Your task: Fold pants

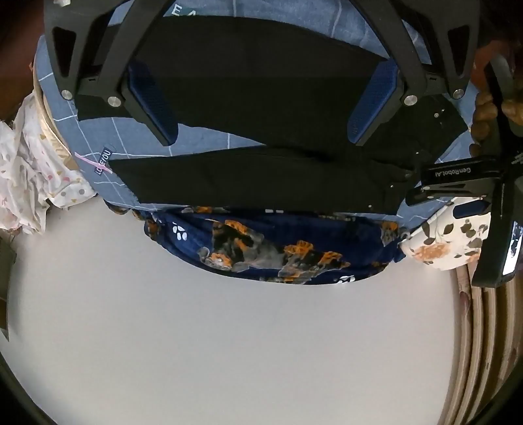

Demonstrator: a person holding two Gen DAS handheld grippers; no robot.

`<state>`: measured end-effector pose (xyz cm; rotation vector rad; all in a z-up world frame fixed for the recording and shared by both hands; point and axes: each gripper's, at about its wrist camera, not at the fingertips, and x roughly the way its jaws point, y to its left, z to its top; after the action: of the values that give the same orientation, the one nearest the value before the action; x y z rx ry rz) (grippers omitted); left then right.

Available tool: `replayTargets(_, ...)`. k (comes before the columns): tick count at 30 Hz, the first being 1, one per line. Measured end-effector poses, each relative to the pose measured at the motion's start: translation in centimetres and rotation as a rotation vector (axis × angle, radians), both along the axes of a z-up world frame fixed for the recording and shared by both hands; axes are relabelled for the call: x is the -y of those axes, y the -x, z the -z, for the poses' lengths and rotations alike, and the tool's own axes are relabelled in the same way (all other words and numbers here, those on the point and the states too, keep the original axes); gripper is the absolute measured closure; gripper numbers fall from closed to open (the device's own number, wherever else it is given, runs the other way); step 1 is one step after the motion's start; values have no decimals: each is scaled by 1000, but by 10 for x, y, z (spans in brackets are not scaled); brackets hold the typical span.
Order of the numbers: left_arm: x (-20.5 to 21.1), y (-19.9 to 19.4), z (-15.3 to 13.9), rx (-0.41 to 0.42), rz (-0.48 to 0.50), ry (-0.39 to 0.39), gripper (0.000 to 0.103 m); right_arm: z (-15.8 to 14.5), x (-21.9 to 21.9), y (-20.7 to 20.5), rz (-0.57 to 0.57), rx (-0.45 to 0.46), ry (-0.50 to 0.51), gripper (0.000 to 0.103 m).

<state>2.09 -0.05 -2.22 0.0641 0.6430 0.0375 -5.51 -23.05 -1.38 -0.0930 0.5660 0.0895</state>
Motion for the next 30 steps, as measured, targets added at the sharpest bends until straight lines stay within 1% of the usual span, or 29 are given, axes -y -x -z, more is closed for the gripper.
replayTargets(4,-7,-8,5,-14,14,16,1,2,-2,-8,-9,-22,-3,0)
replayTargets(7,-15,-14,11,3,4,20,1,5,-5,-16,-13,-40,0,0)
replayTargets(8,-18,-18,14,-10,11,34,1,5,-5,-18,-15,-45,-1,0)
replayTargets(11,-24,-34,23,-105,30,44,1,6,-6,-26,-20,-57,3,0)
replayTargets(13,-29,-42,28,-133,14,62,1,10,-6,-30,-20,-67,4,0)
replayTargets(15,-34,-47,30,-137,-4,72,1,14,-6,-34,-19,-80,-3,0)
replayTargets(17,-35,-54,33,-131,-39,30,1,17,-6,-39,-17,-93,-7,0)
replayTargets(20,-41,-61,36,-116,-70,5,0,22,-7,-49,-19,-117,-12,0)
replayTargets(23,-52,-77,43,-156,-95,5,0,30,-9,-56,-23,-144,-17,0)
replayTargets(24,-60,-84,46,-167,-86,20,0,33,-10,-59,-25,-154,-17,0)
replayTargets(27,-84,-105,54,-223,11,115,1,39,-11,-66,-32,-173,-15,0)
replayTargets(28,-91,-109,56,-219,8,107,3,41,-12,-68,-34,-176,-13,0)
replayTargets(29,-98,-113,56,-201,3,81,9,42,-12,-70,-35,-180,-12,0)
replayTargets(30,-104,-118,56,-177,11,48,11,45,-12,-72,-35,-187,-12,0)
